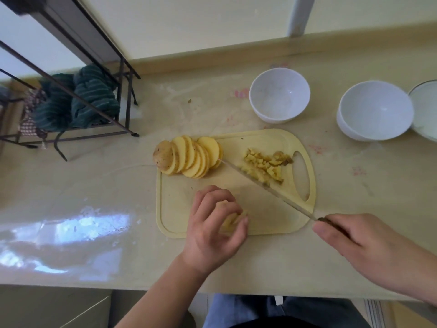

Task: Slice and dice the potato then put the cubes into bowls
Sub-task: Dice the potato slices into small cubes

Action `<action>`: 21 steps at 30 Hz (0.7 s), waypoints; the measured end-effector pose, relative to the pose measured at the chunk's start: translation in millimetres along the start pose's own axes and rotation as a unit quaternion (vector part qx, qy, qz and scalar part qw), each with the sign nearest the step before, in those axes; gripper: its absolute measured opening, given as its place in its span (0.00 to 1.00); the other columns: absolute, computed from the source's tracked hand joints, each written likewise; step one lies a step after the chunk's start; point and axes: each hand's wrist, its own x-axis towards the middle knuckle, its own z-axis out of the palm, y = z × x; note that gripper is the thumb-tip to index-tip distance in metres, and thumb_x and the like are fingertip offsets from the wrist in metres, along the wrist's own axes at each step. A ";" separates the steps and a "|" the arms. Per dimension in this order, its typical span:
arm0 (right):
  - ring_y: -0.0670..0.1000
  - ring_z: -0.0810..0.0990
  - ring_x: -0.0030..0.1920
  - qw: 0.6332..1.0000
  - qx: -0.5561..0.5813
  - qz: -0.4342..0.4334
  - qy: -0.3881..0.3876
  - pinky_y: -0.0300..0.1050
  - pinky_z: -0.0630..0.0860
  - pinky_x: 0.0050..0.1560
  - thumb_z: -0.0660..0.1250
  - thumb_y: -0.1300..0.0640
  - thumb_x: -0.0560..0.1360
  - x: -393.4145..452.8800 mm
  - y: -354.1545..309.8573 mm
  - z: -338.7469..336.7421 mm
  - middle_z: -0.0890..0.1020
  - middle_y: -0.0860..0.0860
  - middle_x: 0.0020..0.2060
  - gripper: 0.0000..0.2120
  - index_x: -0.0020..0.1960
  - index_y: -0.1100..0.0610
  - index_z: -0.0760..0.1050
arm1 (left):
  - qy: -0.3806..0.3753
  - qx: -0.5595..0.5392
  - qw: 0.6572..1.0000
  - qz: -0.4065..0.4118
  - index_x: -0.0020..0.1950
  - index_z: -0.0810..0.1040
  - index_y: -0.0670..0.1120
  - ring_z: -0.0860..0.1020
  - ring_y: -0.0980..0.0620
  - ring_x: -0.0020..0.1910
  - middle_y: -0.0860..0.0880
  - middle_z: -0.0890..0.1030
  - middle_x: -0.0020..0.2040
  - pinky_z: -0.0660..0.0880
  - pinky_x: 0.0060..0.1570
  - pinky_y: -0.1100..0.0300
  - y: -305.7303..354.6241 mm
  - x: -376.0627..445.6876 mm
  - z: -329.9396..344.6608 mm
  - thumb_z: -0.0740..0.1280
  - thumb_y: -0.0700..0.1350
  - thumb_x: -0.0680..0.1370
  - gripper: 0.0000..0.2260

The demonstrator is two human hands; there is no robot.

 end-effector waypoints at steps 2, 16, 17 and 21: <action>0.47 0.69 0.22 0.998 -0.067 -0.009 0.018 0.44 0.68 0.27 0.45 0.20 0.68 -5.8 -1.0 -2.8 0.71 0.47 0.21 0.36 0.31 0.52 0.66 | 0.056 -0.016 0.998 0.034 0.46 0.76 0.45 0.75 0.50 0.51 0.48 0.77 0.47 0.73 0.53 0.52 12.3 20.7 -11.0 0.68 0.48 0.80 0.08; 0.48 0.74 0.22 0.929 -0.341 -0.071 0.124 0.41 0.56 0.21 0.34 0.29 0.75 -8.4 0.6 5.1 0.75 0.47 0.25 0.33 0.39 0.48 0.69 | -0.294 0.096 0.951 -0.004 0.52 0.83 0.44 0.78 0.47 0.49 0.48 0.81 0.50 0.77 0.50 0.50 -7.5 65.2 0.5 0.65 0.63 0.78 0.22; 0.46 0.77 0.27 0.922 -0.344 -0.095 0.149 0.41 0.59 0.23 0.28 0.28 0.71 -10.1 0.1 6.3 0.77 0.47 0.30 0.35 0.43 0.45 0.69 | -0.299 0.094 0.949 -0.010 0.53 0.83 0.44 0.77 0.47 0.49 0.48 0.81 0.51 0.77 0.51 0.50 -7.2 65.2 2.2 0.64 0.63 0.77 0.23; 0.48 0.72 0.24 0.927 -0.341 -0.094 0.123 0.42 0.60 0.23 0.26 0.28 0.71 -10.8 -0.7 5.9 0.73 0.46 0.27 0.34 0.40 0.46 0.64 | -0.316 0.097 0.943 -0.036 0.58 0.83 0.45 0.77 0.47 0.53 0.49 0.80 0.54 0.77 0.55 0.52 -4.9 68.0 8.8 0.62 0.65 0.77 0.26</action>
